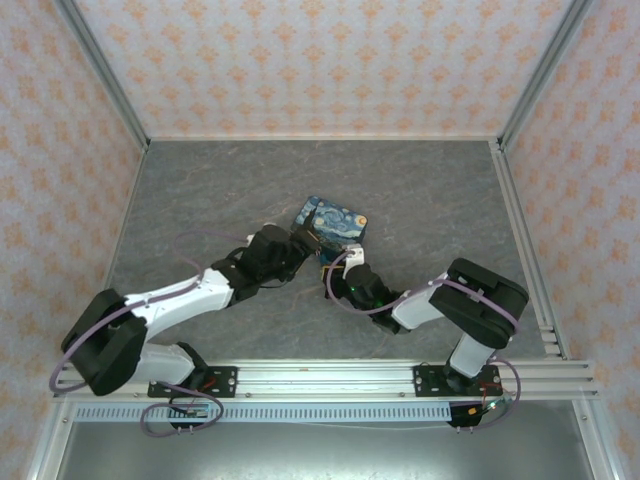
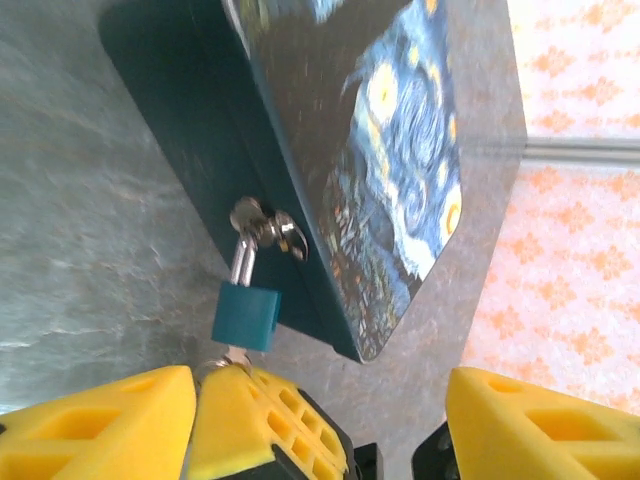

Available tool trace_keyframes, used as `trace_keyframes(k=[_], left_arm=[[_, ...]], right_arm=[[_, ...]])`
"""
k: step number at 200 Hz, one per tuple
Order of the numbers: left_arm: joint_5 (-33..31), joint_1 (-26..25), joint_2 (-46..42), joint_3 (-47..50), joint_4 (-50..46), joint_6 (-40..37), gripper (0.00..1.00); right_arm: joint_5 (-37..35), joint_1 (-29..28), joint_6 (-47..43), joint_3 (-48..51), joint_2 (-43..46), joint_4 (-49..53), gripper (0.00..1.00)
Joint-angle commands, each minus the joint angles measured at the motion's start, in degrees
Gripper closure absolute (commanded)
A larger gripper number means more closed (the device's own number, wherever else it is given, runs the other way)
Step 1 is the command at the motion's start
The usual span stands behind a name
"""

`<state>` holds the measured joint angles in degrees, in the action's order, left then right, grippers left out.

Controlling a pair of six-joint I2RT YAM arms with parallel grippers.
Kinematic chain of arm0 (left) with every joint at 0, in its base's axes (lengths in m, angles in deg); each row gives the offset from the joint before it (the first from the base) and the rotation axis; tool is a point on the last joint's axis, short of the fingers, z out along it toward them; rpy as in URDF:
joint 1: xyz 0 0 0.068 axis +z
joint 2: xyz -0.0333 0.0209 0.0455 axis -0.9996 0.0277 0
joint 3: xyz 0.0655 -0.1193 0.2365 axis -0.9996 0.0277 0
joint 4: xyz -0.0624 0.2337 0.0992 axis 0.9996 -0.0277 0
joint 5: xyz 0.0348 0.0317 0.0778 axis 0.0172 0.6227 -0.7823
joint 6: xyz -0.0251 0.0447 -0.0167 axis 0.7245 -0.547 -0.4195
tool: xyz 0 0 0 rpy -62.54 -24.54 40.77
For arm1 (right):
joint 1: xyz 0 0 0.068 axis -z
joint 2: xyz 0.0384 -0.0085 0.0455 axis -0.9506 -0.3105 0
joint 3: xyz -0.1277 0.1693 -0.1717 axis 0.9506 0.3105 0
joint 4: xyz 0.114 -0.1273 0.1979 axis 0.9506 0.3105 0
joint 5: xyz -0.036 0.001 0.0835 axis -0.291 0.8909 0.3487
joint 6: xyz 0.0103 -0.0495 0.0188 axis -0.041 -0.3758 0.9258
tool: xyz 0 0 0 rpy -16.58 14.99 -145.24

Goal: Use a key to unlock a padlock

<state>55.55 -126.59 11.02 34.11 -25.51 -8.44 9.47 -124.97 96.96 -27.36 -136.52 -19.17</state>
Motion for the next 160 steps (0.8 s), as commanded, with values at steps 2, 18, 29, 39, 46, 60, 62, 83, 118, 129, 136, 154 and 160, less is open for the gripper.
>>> trace_keyframes(k=[2, 18, 29, 39, 46, 60, 62, 83, 118, 129, 136, 154, 160], left_arm=[[-7.14, 0.96, -3.74, -2.11, -11.76, -7.75, 0.29], [-10.2, 1.25, -5.3, -4.09, -16.66, -11.14, 0.26], [-11.83, 1.59, -5.91, -5.26, -19.05, -13.1, 0.25], [-12.6, 2.07, -6.15, -5.94, -20.18, -14.68, 0.23], [-12.45, 2.73, -6.07, -6.27, -20.64, -15.29, 0.22], [-11.48, 4.16, -5.61, -6.55, -20.45, -16.36, 0.21], [-11.28, 4.38, -5.48, -6.63, -20.48, -16.45, 0.21], [-9.75, 6.34, -3.53, -7.32, -20.16, -18.03, 0.2], [-6.57, 9.05, 1.04, -9.32, -16.55, -21.55, 0.11], [-6.18, 9.47, 2.61, -10.62, -16.01, -22.44, 0.09], [-5.95, 9.64, 3.53, -11.58, -15.62, -23.11, 0.08], [-5.07, 9.99, 6.09, -14.16, -14.77, -25.02, 0.07], [-4.22, 10.17, 7.15, -15.26, -14.72, -25.7, 0.07]], right_arm=[[3.08, 0.66, 9.88, 1.45, -0.42, -3.89, 1.0], [5.05, 1.69, 16.52, 2.17, -1.08, -5.04, 1.0], [7.56, 2.38, 19.92, 2.55, -2.07, -7.53, 1.0], [9.21, 2.89, 22.29, 2.56, -3.03, -8.76, 1.0], [9.94, 3.04, 23.39, 2.48, -3.64, -9.12, 1.0], [10.47, 3.54, 24.8, 2.47, -4.4, -9.22, 1.0], [10.47, 3.59, 24.91, 2.54, -4.52, -9.19, 1.0], [9.96, 4.5, 25.86, 3.32, -4.68, -9.16, 1.0], [7.67, 5.66, 26.26, 5.34, -1.33, -6.69, 0.86], [7.24, 5.77, 25.64, 5.59, 0.59, -4.63, 0.79], [6.84, 5.86, 24.96, 5.63, 2.11, -2.41, 0.73], [5.41, 5.86, 22.94, 5.96, 6.49, 2.77, 0.6], [4.65, 5.86, 22.32, 6.22, 8.15, 4.31, 0.56]])
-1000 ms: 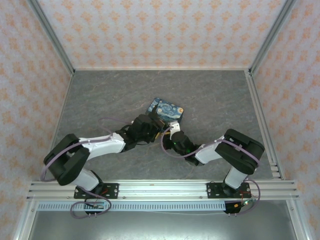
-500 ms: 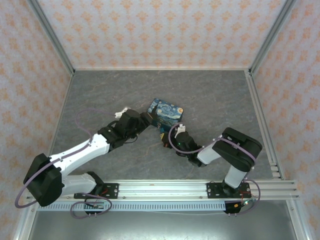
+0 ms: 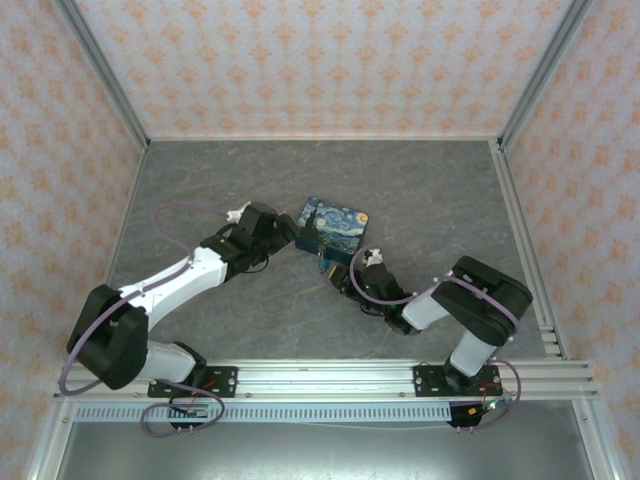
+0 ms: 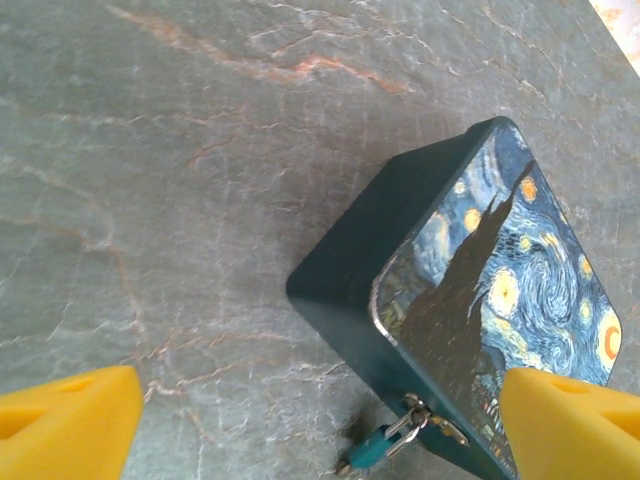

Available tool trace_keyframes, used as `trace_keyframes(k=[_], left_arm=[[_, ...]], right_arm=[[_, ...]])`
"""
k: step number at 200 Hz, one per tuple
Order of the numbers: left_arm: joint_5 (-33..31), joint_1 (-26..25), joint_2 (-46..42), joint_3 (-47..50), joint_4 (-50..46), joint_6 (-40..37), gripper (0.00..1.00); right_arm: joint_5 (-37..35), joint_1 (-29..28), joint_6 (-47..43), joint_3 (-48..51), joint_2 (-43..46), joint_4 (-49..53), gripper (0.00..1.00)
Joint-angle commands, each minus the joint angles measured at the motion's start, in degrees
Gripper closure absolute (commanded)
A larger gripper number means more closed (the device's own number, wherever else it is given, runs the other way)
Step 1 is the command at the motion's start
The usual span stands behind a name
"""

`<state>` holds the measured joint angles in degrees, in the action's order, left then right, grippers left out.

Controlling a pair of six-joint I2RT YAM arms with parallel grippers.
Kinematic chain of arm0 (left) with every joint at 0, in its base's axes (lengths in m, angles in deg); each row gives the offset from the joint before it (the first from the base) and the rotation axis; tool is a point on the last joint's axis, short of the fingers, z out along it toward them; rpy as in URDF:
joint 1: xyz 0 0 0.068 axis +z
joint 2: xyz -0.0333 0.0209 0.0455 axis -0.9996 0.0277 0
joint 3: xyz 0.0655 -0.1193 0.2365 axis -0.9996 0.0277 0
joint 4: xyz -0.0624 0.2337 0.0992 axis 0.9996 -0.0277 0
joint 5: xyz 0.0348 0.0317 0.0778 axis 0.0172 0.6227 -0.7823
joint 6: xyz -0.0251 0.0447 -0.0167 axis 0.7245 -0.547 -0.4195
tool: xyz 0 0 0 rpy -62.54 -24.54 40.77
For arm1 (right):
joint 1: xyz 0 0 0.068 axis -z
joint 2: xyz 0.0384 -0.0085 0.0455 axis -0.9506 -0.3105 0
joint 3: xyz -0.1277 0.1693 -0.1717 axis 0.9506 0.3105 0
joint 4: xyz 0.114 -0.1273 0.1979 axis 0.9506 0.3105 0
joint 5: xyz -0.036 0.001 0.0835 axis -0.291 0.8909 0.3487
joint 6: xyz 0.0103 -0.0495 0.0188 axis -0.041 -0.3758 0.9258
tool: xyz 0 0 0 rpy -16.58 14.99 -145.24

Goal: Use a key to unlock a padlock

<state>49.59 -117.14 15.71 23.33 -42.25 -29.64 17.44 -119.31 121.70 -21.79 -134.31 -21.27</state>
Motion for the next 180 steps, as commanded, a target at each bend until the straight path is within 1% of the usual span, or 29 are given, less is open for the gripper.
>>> trace_keyframes(k=[1, 14, 27, 46, 58, 67, 76, 91, 110, 127, 144, 163, 180], left_arm=[[1.89, 0.71, 2.57, -4.66, 2.11, -4.65, 0.07], [4.28, 0.77, 4.99, -7.32, 2.57, -6.85, 0.07], [5.8, 0.8, 7.97, -10.63, 1.11, -8.87, 0.07], [6.92, 0.93, 12.75, -14.97, -1.53, -11.31, 0.07], [7.81, 1.01, 15.73, -17.41, -2.83, -12.34, 0.07], [8.72, 1.1, 17.79, -18.91, -3.15, -13.46, 0.07], [8.81, 1.37, 19.63, -20.67, -4.54, -14.37, 0.07], [8.99, 1.88, 22.06, -22.78, -6.09, -15.94, 0.07], [9.74, 2.5, 24.19, -23.74, -6.07, -16.17, 0.07], [9.53, 2.84, 25.08, -23.49, -5.88, -15.93, 0.07], [9.0, 3.04, 25.72, -23.03, -6.06, -15.88, 0.07], [9.33, 3.21, 26.42, -21.63, -5.46, -15.63, 0.07], [9.43, 3.36, 26.6, -20.18, -5.36, -15.45, 0.07]], right_arm=[[-3.49, 0.2, -2.48, 0.71, 6.25, 6.78, 0.56], [-5.13, 0.29, -3.77, 1.49, 10.14, 10.22, 0.49], [-6.64, 0.42, -5.23, 2.43, 14.57, 13.3, 0.41], [-6.85, 0.89, -7.97, 2.79, 20.86, 17.98, 0.29], [-5.02, 1.61, -10.05, 2.29, 24.45, 20.74, 0.22], [-3.65, 2.29, -10.53, 2.15, 25.62, 21.83, 0.19], [-2.23, 3.18, -10.45, 2.43, 27.93, 21.74, 0.16], [0.2, 4.77, -8.98, 3.14, 29.35, 20.16, 0.1], [3.21, 5.8, -7.08, 2.89, 28.42, 18.5, 0.06], [6.17, 5.77, -6.02, 1.62, 26.27, 16.27, 0.05], [8.98, 5.82, -3.72, 0.46, 20.45, 10.72, 0.06], [10.54, 5.82, -2.14, -1.0, 15.49, 5.41, 0.07], [11.05, 6.21, -2.01, -2.65, 12.44, 3.5, 0.07]])
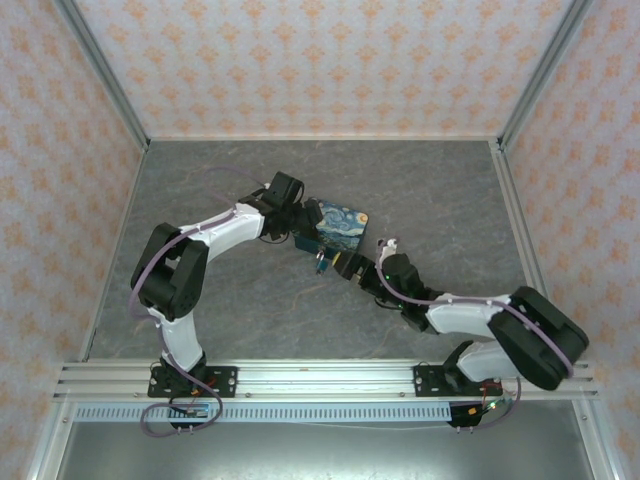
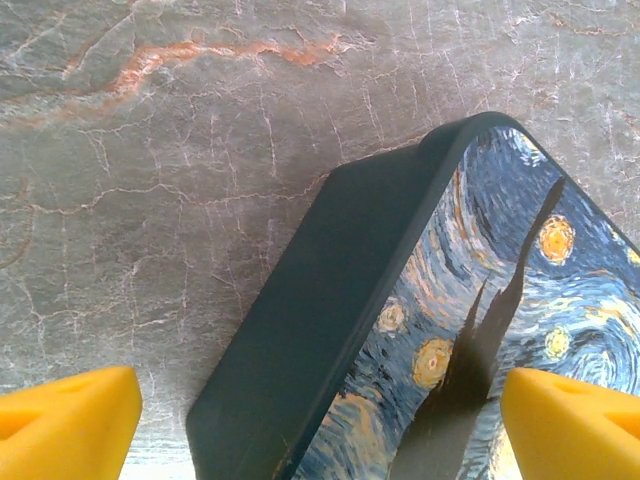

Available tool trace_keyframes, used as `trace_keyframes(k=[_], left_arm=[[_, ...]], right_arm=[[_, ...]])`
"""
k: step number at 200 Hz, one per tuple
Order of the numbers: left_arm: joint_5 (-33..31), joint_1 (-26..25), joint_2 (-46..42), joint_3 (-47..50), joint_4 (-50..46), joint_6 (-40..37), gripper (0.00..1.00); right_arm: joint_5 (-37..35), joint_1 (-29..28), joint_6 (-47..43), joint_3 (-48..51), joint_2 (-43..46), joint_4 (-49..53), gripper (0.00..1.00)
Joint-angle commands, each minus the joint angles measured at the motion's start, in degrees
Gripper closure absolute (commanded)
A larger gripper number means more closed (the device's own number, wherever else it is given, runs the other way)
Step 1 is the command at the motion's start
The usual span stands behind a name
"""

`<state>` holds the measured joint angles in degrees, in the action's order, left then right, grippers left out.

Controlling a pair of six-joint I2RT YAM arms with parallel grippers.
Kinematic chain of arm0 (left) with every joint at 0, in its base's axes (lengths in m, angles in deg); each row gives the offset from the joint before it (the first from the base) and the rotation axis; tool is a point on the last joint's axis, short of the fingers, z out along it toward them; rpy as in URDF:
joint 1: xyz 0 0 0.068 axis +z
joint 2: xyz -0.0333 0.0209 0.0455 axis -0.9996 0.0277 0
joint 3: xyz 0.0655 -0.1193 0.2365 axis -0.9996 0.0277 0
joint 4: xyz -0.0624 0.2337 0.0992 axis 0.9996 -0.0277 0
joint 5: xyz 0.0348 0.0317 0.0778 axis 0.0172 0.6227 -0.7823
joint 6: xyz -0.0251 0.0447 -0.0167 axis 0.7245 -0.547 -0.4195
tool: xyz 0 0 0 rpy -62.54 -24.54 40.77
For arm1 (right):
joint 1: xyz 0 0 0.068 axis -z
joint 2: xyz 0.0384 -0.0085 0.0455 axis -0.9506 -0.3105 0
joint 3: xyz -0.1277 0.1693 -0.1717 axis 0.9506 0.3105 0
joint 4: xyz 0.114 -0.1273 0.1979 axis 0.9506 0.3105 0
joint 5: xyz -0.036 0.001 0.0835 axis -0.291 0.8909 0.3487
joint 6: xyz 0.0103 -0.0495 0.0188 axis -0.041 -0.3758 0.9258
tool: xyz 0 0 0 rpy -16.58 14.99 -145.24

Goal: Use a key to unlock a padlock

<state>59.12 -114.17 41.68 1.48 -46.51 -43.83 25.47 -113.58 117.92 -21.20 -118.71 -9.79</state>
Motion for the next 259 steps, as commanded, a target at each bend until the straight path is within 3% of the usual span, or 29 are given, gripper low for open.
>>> trace_keyframes(k=[1, 52, 120, 152, 182, 209, 259], left_arm=[[-0.15, 0.37, 0.63, 1.74, -1.05, -1.26, 0.07], [-0.41, 0.46, -1.63, 8.05, 0.21, -0.64, 0.07], [2.25, 0.41, -7.25, 18.27, 4.61, 3.61, 0.07], [1.35, 0.37, -9.22, 19.83, 4.62, 4.37, 0.08], [1.85, 0.35, -8.84, 19.39, 4.77, 5.0, 0.08], [1.62, 0.28, -9.01, 19.58, 4.87, 5.44, 0.08], [1.35, 0.31, -9.09, 19.89, 4.36, 5.94, 0.09]], right_arm=[[3.06, 0.55, 1.73, -3.33, -3.29, -7.95, 0.07], [4.37, 7.22, -1.77, -5.47, -8.17, -11.6, 0.08], [13.85, 15.64, -9.79, -10.91, -11.09, -9.94, 0.1], [14.44, 16.72, -13.71, -6.08, -7.18, -11.76, 0.1], [21.29, 16.95, -17.19, -4.84, -6.95, -11.43, 0.13], [25.81, 16.92, -17.14, -4.97, -11.85, -14.76, 0.19], [26.02, 16.62, -14.08, -5.52, -22.21, -24.82, 0.24]])
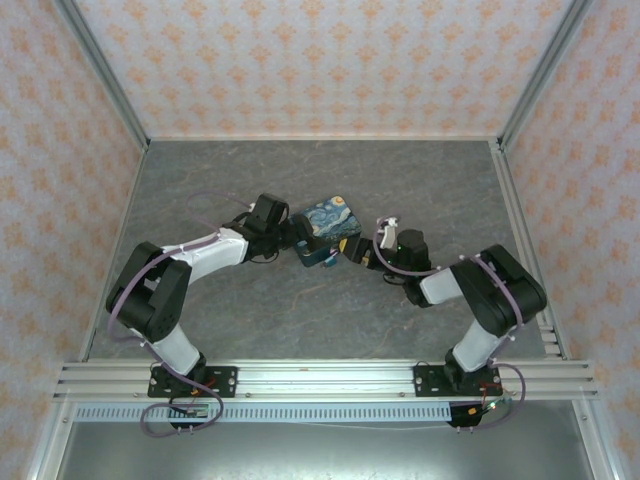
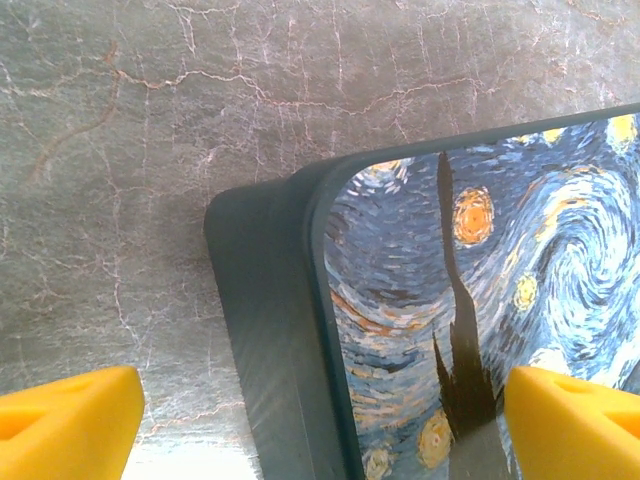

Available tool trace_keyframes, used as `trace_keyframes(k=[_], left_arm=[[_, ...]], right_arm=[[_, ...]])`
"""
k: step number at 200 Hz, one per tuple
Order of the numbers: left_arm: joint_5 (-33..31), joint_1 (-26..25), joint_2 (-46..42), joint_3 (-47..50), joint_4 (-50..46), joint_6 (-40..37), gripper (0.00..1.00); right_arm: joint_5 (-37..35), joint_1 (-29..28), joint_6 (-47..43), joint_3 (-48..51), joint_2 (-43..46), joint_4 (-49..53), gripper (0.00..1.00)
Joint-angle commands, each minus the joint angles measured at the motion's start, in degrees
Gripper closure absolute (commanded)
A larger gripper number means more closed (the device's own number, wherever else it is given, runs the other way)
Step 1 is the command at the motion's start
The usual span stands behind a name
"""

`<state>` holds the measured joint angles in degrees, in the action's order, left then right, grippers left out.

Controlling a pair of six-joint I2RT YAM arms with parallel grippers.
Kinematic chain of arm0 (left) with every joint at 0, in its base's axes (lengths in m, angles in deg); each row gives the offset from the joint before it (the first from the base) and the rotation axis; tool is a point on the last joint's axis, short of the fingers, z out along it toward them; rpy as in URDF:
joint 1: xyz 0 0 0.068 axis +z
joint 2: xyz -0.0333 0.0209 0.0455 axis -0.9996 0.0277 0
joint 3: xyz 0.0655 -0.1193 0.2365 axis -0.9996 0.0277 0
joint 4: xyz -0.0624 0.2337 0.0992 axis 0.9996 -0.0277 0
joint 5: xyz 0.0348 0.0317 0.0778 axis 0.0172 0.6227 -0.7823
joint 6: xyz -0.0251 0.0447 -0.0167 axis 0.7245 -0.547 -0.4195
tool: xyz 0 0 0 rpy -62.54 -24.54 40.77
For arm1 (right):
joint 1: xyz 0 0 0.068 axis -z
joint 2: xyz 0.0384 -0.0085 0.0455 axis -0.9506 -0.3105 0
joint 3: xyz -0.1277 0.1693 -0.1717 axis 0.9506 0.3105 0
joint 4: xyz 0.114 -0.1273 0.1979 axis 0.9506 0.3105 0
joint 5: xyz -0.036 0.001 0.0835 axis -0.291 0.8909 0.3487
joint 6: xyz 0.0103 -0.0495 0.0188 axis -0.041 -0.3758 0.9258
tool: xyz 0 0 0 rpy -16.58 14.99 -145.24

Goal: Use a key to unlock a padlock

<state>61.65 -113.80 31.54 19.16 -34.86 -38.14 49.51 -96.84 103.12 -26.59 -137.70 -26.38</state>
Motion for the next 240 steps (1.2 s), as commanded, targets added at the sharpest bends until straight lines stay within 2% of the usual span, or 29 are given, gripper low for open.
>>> trace_keyframes(k=[1, 62, 83, 125, 193, 240], left_arm=[[-1.17, -0.08, 1.08, 2.13, -7.29, 0.26, 0.09], [-1.13, -0.2, 1.39, 1.81, -7.23, 0.67, 0.09], [-1.23, -0.26, 1.47, 1.81, -7.29, 0.63, 0.09], [-1.01, -0.27, 1.89, 1.73, -7.16, 0.76, 0.1], [-1.31, -0.29, 1.72, 1.97, -7.08, 0.92, 0.1], [-1.41, -0.22, 1.54, 2.09, -7.2, 0.95, 0.1]], right_arm=[[1.94, -0.16, 0.74, -0.18, -3.35, -8.4, 0.24], [-0.13, -4.06, 0.32, -2.33, -9.78, -12.44, 0.27], [-0.25, -4.69, 1.34, -3.16, -12.11, -14.61, 0.33], [0.49, -5.43, 2.72, -4.79, -15.9, -18.84, 0.35], [2.46, -5.4, 2.41, -3.48, -16.17, -21.48, 0.5], [1.75, -5.47, 2.08, -1.95, -15.71, -21.96, 0.53]])
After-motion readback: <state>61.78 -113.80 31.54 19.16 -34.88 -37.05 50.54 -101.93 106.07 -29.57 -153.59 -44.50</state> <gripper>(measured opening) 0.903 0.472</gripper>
